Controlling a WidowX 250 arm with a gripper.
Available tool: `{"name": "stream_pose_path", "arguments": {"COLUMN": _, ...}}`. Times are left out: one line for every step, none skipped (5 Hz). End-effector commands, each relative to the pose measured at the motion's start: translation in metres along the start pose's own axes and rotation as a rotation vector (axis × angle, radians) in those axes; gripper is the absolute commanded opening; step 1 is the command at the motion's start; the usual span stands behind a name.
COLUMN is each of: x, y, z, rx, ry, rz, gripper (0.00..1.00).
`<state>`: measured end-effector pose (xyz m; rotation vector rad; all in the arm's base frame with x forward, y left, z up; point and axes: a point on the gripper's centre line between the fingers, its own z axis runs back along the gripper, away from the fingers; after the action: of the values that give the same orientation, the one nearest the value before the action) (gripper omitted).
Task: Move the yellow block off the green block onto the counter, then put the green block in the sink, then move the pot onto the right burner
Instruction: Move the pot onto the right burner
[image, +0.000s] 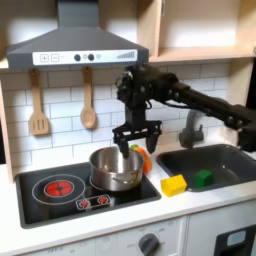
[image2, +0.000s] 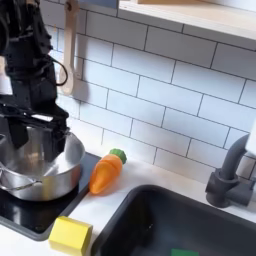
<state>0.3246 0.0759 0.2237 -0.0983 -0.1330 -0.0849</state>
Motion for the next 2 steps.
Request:
{"name": "stream_pose_path", "arguments": {"x": -0.043, "y": -0.018, "z": 0.002, "rx": -0.009, "ry": 0.019, "rz": -0.090, "gripper": 1.00}}
{"name": "stream_pose_path", "arguments": {"x": -0.060, "y": -0.025, "z": 0.006, "rx": -0.004, "ry": 0.023, "rz": -0.123, "gripper": 1.00}}
